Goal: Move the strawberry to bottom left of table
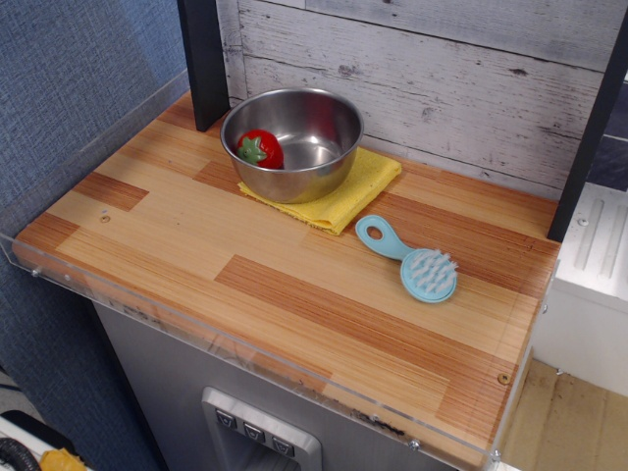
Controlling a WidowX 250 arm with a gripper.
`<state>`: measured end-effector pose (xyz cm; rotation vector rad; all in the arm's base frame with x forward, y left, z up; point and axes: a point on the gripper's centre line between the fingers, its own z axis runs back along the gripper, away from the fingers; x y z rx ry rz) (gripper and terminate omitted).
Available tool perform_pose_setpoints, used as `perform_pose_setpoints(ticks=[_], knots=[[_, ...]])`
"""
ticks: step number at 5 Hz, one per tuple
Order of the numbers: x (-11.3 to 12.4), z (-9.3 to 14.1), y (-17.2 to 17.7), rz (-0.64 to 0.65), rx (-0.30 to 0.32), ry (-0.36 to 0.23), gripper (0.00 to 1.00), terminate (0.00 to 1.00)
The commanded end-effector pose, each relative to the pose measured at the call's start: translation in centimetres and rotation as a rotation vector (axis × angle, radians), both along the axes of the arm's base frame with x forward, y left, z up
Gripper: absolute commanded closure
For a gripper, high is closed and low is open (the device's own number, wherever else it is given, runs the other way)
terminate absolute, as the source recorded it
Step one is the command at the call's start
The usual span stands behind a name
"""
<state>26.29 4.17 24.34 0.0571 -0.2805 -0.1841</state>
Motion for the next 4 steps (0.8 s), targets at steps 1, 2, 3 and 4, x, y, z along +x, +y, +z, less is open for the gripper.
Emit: perform_pose_setpoints(ticks=[1,2,3,4], knots=[[0.0,0.0,0.0,0.0,0.0,0.0,0.0,0.0],[2.3,0.0,1.5,-0.016,0.03,-0.004,0.0,0.0],[3.6,-0.6,3.2,0.01,0.015,-0.005,0.0,0.0],[4.4,-2.2,5.0,0.045,0.016,0.012,0.0,0.0]])
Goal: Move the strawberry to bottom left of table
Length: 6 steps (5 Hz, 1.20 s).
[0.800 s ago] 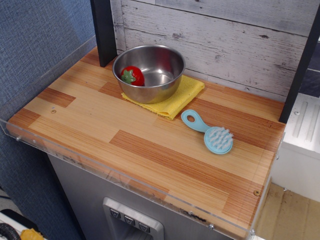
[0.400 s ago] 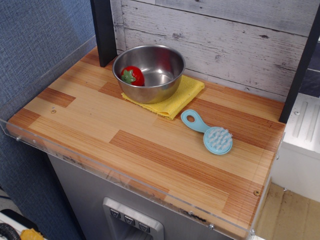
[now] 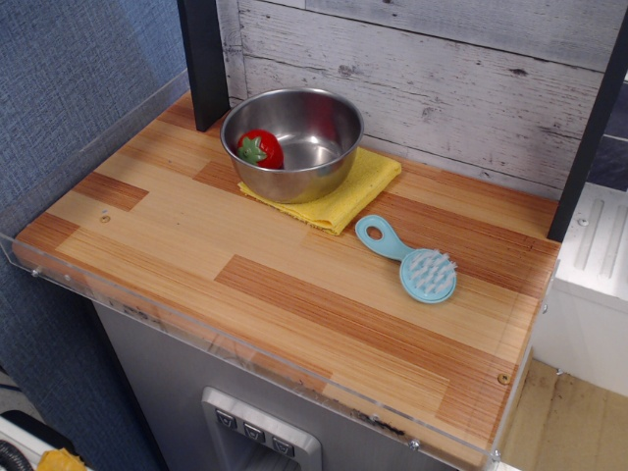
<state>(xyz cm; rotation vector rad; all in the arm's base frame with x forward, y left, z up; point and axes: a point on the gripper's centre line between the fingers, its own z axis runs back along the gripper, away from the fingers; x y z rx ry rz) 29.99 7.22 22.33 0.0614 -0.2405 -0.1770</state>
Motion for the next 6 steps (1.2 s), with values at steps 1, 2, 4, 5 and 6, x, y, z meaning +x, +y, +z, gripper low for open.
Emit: perform_pose_setpoints(ticks=[1,2,4,5,6], knots=[[0.9,-2.1,3.7,0.063,0.013,-0.008,0.0,0.0],[1.2,-3.6,4.6,0.079,-0.005,0.004,0.0,0.0],[3.1,-6.6,4.9,0.089,-0.017,-0.004,0.0,0.0],[4.1,-8.3,4.2,0.084,-0.024,-0.01,0.0,0.0],[5.1,-9.9,3.1,0.075,-0.018,-0.003,0.0,0.0]])
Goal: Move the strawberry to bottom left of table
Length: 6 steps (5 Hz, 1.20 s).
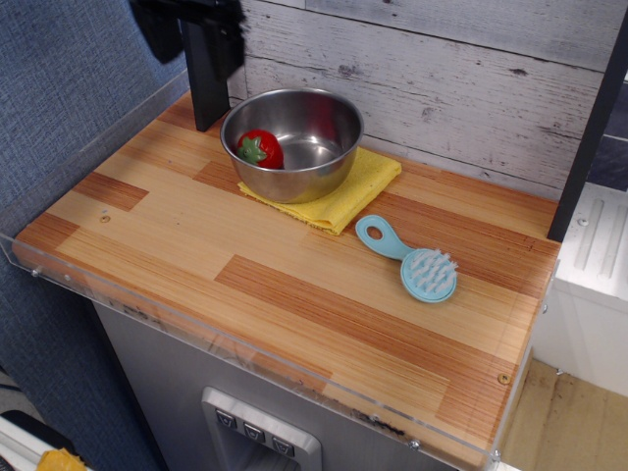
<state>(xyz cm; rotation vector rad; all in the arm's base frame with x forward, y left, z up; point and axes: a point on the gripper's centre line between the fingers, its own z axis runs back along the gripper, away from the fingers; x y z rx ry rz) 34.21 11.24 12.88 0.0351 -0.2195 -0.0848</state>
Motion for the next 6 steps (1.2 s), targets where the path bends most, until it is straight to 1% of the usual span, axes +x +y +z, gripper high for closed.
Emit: perform_pose_setpoints(ticks=[1,3,5,6], knots=[[1.5,-1.5,-1.7,-0.017,0.01,-0.019,0.0,0.0],[2.4,-3.6,-2.9,-0.023,0.017,-0.017,0.0,0.0],[4.1,-5.5,-3.0,-0.018,0.026,-0.019,0.0,0.0],[4.4,-6.3,-2.7,-0.015,0.024,-0.019,0.0,0.0]])
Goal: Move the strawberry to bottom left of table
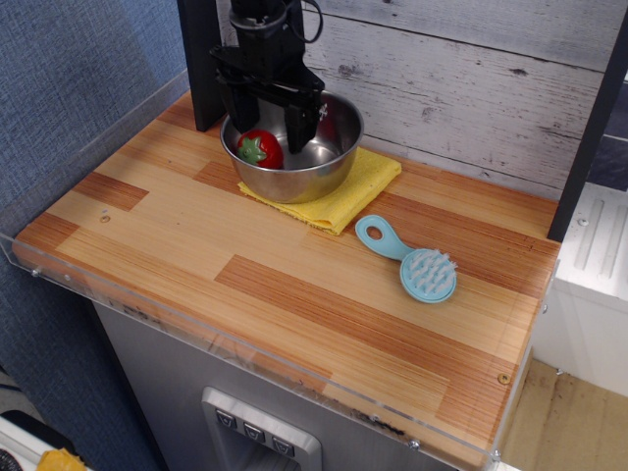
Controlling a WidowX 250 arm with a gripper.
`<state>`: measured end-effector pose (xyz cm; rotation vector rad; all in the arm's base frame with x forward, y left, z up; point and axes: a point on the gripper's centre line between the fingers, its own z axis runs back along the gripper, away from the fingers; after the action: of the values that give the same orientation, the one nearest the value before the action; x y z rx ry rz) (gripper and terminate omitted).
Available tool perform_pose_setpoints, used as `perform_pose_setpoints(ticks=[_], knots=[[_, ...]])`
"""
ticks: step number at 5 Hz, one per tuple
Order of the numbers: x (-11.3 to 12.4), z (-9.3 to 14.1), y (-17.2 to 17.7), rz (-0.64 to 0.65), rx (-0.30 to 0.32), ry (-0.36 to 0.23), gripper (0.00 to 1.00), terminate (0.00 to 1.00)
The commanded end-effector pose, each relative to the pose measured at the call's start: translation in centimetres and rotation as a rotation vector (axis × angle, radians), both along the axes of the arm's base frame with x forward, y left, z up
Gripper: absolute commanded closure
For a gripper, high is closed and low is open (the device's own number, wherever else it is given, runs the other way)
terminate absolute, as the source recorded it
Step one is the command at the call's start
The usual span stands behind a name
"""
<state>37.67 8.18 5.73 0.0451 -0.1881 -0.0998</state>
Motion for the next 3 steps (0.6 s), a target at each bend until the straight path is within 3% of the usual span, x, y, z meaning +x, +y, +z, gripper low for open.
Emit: perform_pose_setpoints(ticks=[1,3], knots=[[1.0,-0.3,0.6,-0.001,0.023,-0.042,0.0,0.0],[0.4,-3.3,-0.3,-0.019,0.01,0.011,0.0,0.0]])
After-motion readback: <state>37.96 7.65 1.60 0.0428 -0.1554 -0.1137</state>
